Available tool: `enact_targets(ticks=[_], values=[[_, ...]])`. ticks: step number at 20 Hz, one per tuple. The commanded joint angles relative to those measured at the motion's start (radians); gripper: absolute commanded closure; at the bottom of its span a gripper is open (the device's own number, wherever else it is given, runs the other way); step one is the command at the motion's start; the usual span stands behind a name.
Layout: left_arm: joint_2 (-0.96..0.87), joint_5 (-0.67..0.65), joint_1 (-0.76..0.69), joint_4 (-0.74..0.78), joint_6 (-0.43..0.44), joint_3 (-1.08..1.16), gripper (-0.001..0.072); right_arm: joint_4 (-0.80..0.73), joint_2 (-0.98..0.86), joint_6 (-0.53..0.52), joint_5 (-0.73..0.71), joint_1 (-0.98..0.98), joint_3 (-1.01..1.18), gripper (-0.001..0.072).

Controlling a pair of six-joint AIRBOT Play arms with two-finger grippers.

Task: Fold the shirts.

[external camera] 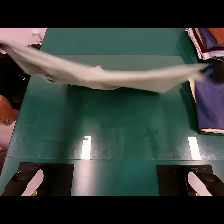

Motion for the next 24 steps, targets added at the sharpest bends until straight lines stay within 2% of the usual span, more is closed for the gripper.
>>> enact_targets(ticks=[1,5,8,11,13,17,21,24], values=[[0.038,0.011,0.000,0.018,-0.051,0.346,0.0683,-0.103,0.042,0.024,-0.006,0.000,0.378,0.0697],[0.038,0.053,0.000,0.018,-0.095,0.558,0.0683,-0.210,-0.032,0.068,0.159,0.000,0.723,0.0697],[0.038,0.045,0.000,0.005,-0.106,0.569,0.0684,-0.254,-0.072,0.111,0.215,0.000,0.825,0.0697],[0.022,0.003,0.000,0.005,-0.105,0.468,0.0684,-0.256,-0.083,0.134,0.220,0.000,0.730,0.0698],[-0.042,-0.091,0.000,-0.006,-0.104,0.392,0.0684,-0.256,-0.108,0.140,0.227,0.000,0.603,0.0698],[-0.237,-0.204,0.000,-0.016,-0.092,0.207,0.0683,-0.257,-0.296,0.140,0.281,0.002,0.447,0.0698],[-0.482,-0.188,0.000,-0.017,-0.079,0.018,0.0683,-0.256,-0.551,0.139,0.286,0.005,0.329,0.0698],[-0.681,-0.088,-0.044,-0.015,-0.022,-0.027,0.0683,-0.250,-0.750,0.130,0.248,0.019,0.328,0.0698]])
